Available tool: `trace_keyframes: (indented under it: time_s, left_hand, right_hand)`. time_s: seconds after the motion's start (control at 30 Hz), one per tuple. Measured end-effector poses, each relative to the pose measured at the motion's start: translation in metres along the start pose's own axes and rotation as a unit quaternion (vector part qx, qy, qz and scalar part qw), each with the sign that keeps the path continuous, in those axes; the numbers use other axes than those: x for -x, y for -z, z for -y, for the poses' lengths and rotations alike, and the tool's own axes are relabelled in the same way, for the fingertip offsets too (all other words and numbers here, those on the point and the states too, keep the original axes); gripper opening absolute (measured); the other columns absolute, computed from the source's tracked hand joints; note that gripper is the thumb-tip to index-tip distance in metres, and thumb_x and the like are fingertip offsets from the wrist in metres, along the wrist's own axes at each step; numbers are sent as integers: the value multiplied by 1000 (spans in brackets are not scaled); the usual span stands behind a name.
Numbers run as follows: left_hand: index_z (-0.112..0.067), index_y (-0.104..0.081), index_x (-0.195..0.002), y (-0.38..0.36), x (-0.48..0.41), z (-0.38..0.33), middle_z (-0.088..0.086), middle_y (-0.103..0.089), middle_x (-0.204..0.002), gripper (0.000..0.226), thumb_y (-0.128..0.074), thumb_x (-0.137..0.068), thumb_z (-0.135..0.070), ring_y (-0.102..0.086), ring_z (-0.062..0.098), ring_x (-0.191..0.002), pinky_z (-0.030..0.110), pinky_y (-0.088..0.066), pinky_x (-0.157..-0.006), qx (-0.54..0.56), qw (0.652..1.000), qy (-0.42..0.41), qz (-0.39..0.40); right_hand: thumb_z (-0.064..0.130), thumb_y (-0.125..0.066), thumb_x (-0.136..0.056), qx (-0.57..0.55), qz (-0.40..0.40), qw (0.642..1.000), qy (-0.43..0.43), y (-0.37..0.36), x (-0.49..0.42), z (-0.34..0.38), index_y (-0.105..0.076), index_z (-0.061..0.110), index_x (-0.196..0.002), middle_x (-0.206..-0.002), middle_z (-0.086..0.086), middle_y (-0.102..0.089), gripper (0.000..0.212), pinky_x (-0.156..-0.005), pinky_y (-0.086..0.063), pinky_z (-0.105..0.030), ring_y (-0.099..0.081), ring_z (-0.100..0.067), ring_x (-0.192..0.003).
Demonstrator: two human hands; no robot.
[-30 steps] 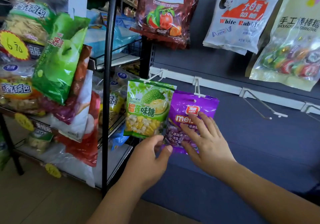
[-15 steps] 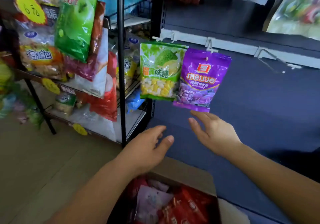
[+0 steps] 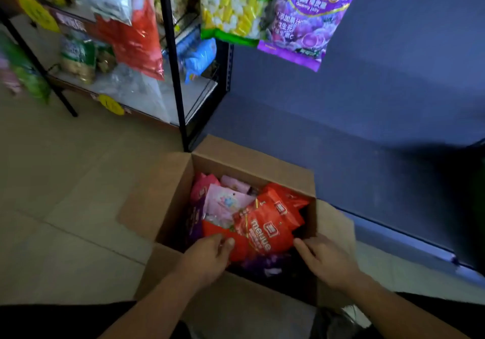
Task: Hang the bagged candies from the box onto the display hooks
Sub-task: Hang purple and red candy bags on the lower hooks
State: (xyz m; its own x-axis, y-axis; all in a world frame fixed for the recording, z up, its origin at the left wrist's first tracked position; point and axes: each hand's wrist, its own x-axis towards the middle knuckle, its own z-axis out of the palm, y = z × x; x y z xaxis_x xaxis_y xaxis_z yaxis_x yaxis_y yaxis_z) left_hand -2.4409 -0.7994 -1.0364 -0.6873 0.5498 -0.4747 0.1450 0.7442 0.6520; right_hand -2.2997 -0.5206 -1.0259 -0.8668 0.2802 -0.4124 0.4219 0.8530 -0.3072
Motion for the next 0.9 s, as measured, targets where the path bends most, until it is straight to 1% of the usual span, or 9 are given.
trace_keyframes:
  time_s: [0.1, 0.27, 0.43, 0.5, 0.6, 0.7, 0.77, 0.83, 0.9]
  left_hand:
    - [-24, -56, -85, -7, 4, 16, 5, -73, -92, 38, -41, -100, -56, -70, 26, -91, 37, -54, -77, -56, 998, 15, -39]
    - [-18, -67, -105, -3, -5, 17, 6, -72, -105, 57, -32, -100, -63, -68, 27, -100, 40, -56, -88, -55, 997, 53, -26]
    - [-24, -59, -133, 1, -33, 18, 4, -59, -134, 73, -21, -91, -70, -53, 27, -125, 43, -48, -101, -103, 989, -10, -105]
    - [-26, -53, -141, 2, -47, 24, 8, -51, -147, 80, -19, -86, -72, -43, 31, -137, 47, -42, -110, -112, 988, 13, -105]
    - [-25, -52, -144, 5, -56, 32, 7, -55, -145, 76, -43, -86, -73, -53, 28, -132, 43, -46, -109, -13, 997, 70, -31]
    - [-20, -55, -143, 6, -55, 33, 2, -66, -122, 72, -75, -82, -53, -65, 21, -111, 38, -54, -100, 30, 997, 65, 8]
    - [-21, -56, -141, 6, -52, 32, -3, -67, -117, 81, -84, -73, -53, -66, 17, -106, 38, -55, -97, 66, 997, 47, 9]
    - [-21, -61, -136, 9, -48, 34, -7, -64, -125, 89, -88, -61, -60, -63, 13, -112, 32, -53, -97, 97, 994, 41, 16]
    - [-21, -70, -123, 9, -44, 41, -10, -65, -121, 78, -92, -57, -56, -63, 9, -110, 31, -54, -96, 40, 999, 12, 19]
  right_hand:
    - [79, -2, -93, 54, -27, 998, 27, -7, 7, -8, -69, 30, -85, -89, 10, -71, 84, -81, -49, -31, -59, -7, -88]
    - [83, -4, -90, 53, -10, 998, -21, -8, -1, -2, -67, 31, -84, -83, 9, -72, 82, -76, -55, -32, -67, -8, -78]
    - [70, -37, -95, -173, -32, 984, -27, 8, -32, 11, -70, 27, -113, -117, 5, -68, 57, -88, -49, -20, -65, -5, -103]
    - [69, -47, -93, -208, -41, 976, -44, 11, -51, 12, -65, 26, -128, -132, 2, -62, 59, -102, -49, -34, -61, -15, -118]
    - [55, -64, -94, -245, 6, 965, -94, 8, -72, 16, -51, 24, -143, -129, 6, -57, 59, -107, -47, -42, -59, -23, -123]
    - [37, -75, -91, -302, 23, 945, -127, 5, -84, 19, -49, 18, -144, -128, 3, -61, 61, -104, -50, -44, -62, -25, -118]
    - [31, -79, -88, -319, 19, 937, -138, 1, -90, 21, -53, 18, -139, -130, -3, -66, 59, -104, -52, -49, -65, -26, -115]
    - [30, -83, -85, -337, 23, 927, -161, -7, -90, 25, -56, 20, -135, -124, -4, -68, 58, -103, -52, -48, -66, -26, -111]
    - [26, -84, -83, -358, 13, 915, -183, -12, -88, 27, -60, 19, -129, -122, -6, -70, 52, -100, -53, -47, -67, -27, -108]
